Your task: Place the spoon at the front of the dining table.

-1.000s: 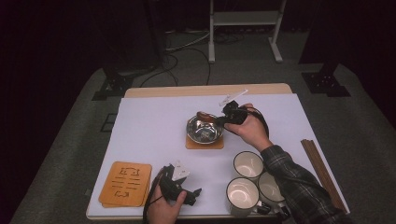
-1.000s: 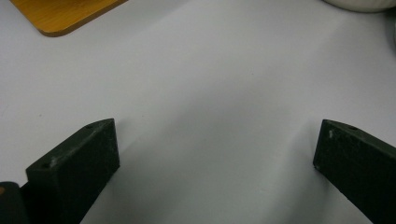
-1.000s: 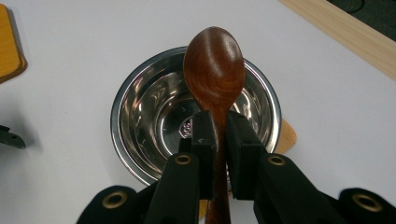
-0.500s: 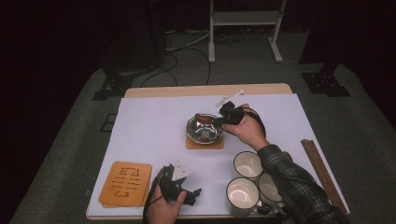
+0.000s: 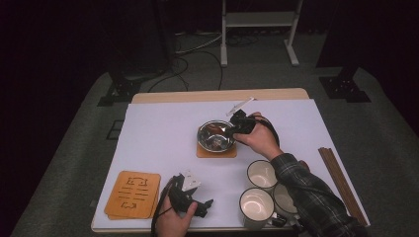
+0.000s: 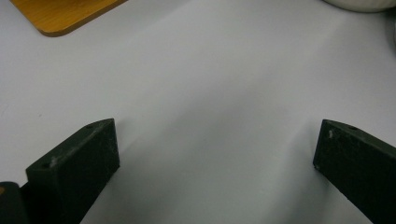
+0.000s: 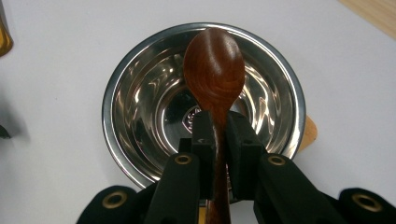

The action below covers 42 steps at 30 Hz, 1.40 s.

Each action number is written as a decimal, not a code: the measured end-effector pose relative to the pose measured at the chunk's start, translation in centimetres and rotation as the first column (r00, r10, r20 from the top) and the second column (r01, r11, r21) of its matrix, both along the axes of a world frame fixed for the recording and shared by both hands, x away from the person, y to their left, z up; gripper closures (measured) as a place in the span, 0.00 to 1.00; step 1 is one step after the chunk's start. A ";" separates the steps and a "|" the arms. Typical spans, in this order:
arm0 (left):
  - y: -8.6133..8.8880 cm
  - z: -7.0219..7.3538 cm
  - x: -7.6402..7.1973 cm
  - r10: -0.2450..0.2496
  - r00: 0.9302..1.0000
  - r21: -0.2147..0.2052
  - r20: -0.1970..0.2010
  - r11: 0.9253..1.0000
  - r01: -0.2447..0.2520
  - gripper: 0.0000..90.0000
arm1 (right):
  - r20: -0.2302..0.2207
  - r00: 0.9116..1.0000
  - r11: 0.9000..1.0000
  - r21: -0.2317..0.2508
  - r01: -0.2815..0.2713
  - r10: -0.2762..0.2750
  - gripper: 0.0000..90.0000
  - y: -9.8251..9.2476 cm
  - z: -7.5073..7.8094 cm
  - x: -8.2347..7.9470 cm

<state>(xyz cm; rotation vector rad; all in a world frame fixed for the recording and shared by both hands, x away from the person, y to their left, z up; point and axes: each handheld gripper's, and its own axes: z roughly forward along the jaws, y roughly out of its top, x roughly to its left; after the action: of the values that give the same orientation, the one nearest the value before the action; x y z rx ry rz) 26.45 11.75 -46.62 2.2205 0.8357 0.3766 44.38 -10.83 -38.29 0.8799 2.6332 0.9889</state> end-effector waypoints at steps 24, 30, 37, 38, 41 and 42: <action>0.0 0.0 0.0 0.000 1.000 0.001 0.001 1.000 0.000 0.00 | -0.032 0.999 0.999 -0.046 -0.012 0.011 0.91 0.6 -1.1 0.1; 0.0 0.0 0.0 0.000 1.000 0.001 0.001 1.000 0.000 0.00 | -0.038 0.999 0.998 -0.055 -0.020 0.018 0.91 0.7 -1.2 0.1; 0.0 0.0 0.0 0.000 1.000 0.001 0.001 1.000 0.000 0.00 | -0.050 0.999 0.998 -0.063 -0.022 0.019 0.91 0.7 -1.4 0.1; 0.0 0.0 0.0 0.000 1.000 0.001 0.000 1.000 0.000 0.00 | -0.051 0.999 0.998 -0.063 -0.022 0.019 0.91 0.8 -1.4 0.1; 0.0 0.0 0.0 0.000 1.000 0.001 0.001 1.000 0.000 0.00 | -0.053 0.998 0.997 -0.069 -0.024 0.020 0.91 0.8 -1.4 0.1; 0.0 0.0 0.0 0.000 1.000 0.001 0.001 1.000 0.000 0.00 | -0.052 0.998 0.997 -0.072 -0.026 0.023 0.91 0.8 -1.4 0.1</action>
<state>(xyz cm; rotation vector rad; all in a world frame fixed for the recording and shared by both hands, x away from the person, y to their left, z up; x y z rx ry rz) 26.44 11.75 -46.62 2.2212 0.8356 0.3777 44.49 -10.05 -39.71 0.8700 2.7101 0.8820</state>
